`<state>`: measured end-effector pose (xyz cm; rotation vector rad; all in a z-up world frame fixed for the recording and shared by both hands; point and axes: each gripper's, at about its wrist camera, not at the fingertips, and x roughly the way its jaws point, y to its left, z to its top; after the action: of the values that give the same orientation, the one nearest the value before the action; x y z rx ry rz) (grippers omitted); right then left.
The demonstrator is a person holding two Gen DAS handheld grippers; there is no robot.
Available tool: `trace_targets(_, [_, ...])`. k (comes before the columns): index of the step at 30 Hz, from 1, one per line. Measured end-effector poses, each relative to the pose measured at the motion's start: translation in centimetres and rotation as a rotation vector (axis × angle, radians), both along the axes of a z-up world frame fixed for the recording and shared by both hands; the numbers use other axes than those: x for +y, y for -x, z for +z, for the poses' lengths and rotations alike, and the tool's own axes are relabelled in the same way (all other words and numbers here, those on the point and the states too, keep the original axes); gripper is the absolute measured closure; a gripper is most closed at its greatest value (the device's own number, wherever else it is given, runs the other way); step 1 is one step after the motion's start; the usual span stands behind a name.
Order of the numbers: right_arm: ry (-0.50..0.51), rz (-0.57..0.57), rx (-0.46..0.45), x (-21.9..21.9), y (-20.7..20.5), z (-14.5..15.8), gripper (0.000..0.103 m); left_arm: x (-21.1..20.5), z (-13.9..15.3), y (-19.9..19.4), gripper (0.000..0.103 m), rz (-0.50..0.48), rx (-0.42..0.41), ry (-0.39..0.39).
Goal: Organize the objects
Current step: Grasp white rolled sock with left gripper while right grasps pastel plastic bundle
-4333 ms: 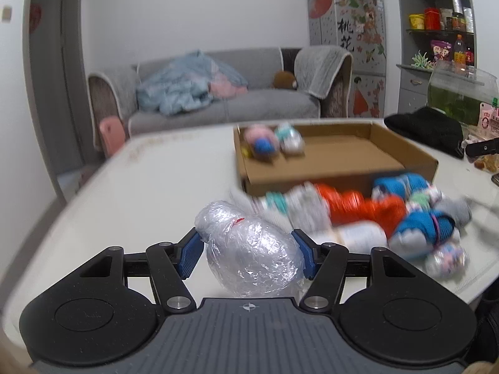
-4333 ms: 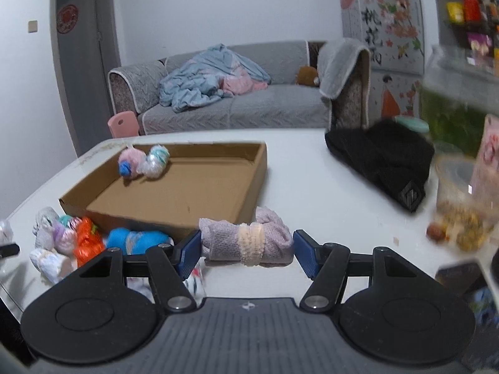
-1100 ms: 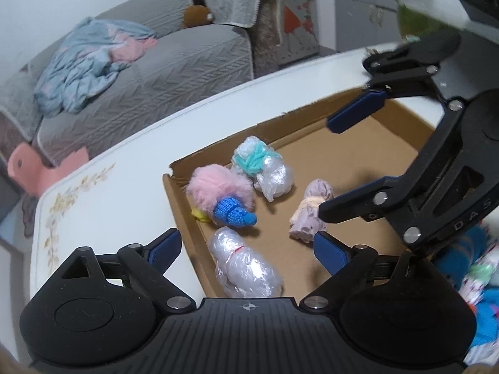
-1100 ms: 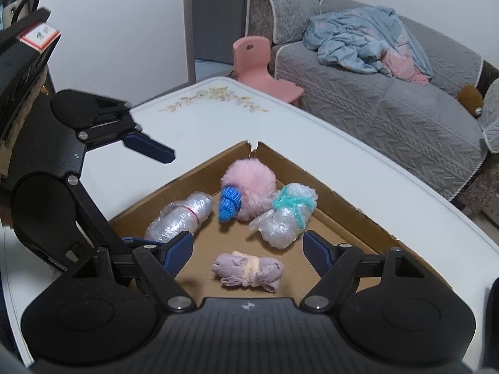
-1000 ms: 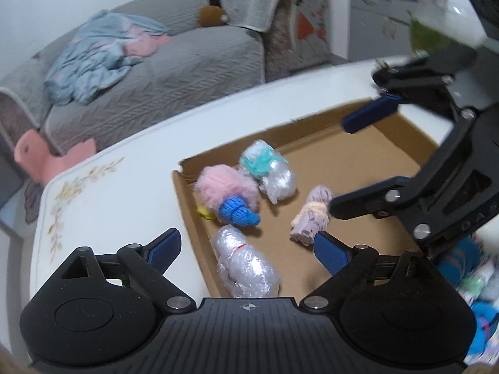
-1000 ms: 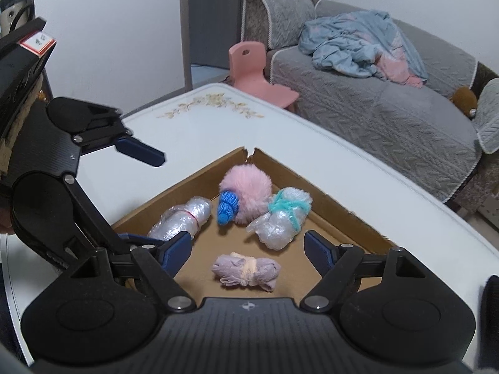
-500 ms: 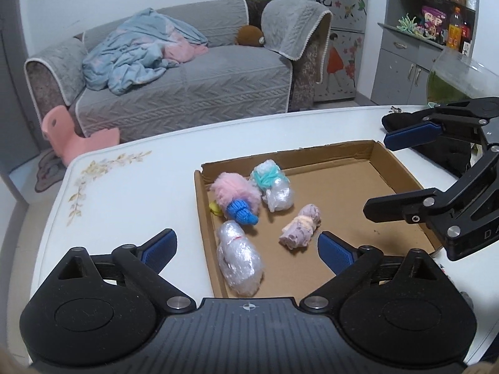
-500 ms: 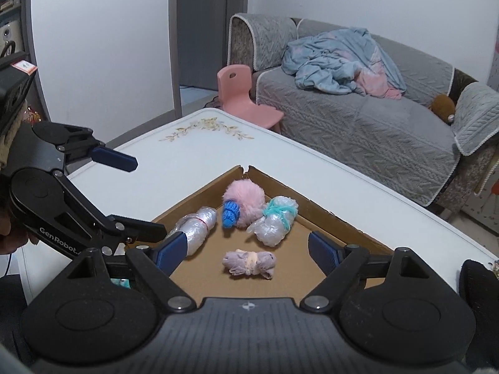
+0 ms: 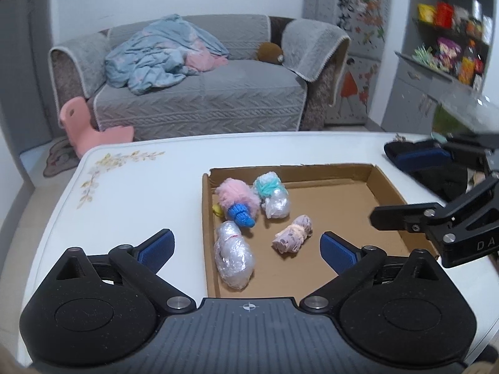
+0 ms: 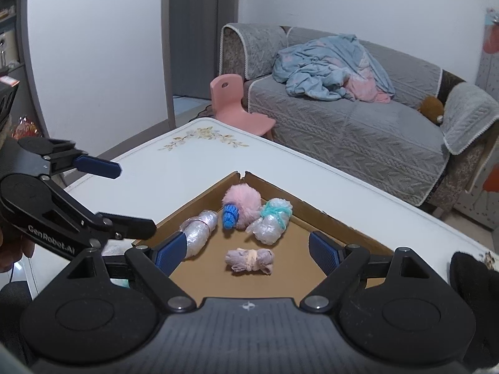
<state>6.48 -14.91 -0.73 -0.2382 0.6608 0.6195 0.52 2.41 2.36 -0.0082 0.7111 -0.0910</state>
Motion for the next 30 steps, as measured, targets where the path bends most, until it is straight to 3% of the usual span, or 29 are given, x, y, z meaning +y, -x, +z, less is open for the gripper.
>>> trace_targets(2, [-0.011,-0.029,-0.004,-0.6,0.8,0.0,0.014,0.5,-0.2,1.0,0.001,0.029,-0.016,0.015])
trace_targets(10, [-0.122,-0.159,0.001,-5.1,5.9,-1.4,0.012,1.3,-3.4,7.2,0.001,0.106,-0.061,0.01])
trace_targets(14, [-0.169,-0.231,-0.009,-6.6,9.7,-3.0,0.007,0.9,-6.0,10.6,0.001,0.113,-0.066,0.039])
trace_targets(18, [-0.153,-0.262,-0.055,-6.4,14.6,-5.7,0.004,-0.2,-8.2,13.2,0.001,0.111,-0.063,0.066])
trace_targets(23, [-0.141,-0.273,-0.041,-4.9,18.2,-9.9,0.003,-1.7,-9.7,14.1,0.001,0.087,-0.06,0.091])
trace_targets(30, [-0.085,-0.302,-0.05,-2.1,19.0,-13.5,0.005,-3.6,-11.1,13.1,0.001,0.057,-0.013,0.092])
